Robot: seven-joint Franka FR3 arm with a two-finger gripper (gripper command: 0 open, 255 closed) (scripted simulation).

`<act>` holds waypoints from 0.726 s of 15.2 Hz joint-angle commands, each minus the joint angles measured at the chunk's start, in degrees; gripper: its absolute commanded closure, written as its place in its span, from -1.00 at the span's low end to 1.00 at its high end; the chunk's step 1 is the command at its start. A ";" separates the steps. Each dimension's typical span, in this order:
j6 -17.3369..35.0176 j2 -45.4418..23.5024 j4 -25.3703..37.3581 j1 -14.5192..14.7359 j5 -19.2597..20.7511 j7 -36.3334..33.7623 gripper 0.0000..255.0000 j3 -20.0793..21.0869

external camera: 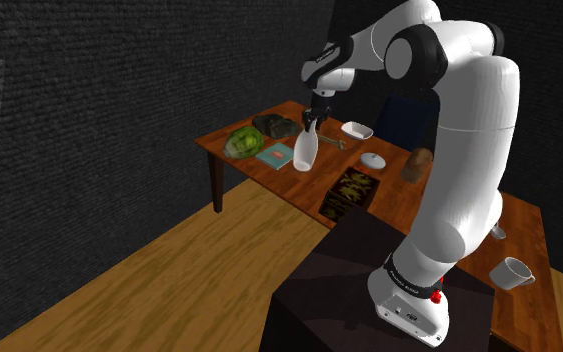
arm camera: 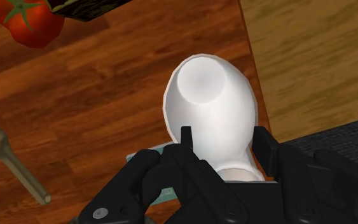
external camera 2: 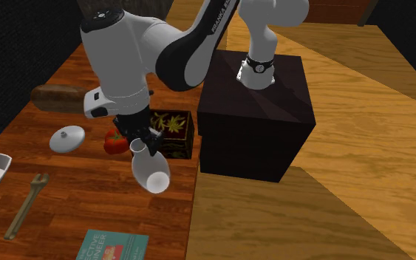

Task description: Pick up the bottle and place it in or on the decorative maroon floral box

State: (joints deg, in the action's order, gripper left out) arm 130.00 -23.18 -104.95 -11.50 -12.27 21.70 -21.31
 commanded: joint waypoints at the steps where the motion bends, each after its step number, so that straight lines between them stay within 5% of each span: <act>1: -1.36 0.71 0.71 0.12 0.44 -0.32 1.00 -0.22; 11: -7.74 4.13 3.95 0.65 2.38 -1.67 1.00 -1.08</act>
State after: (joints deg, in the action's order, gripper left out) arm 122.93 -19.32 -101.43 -10.90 -10.05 20.18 -22.33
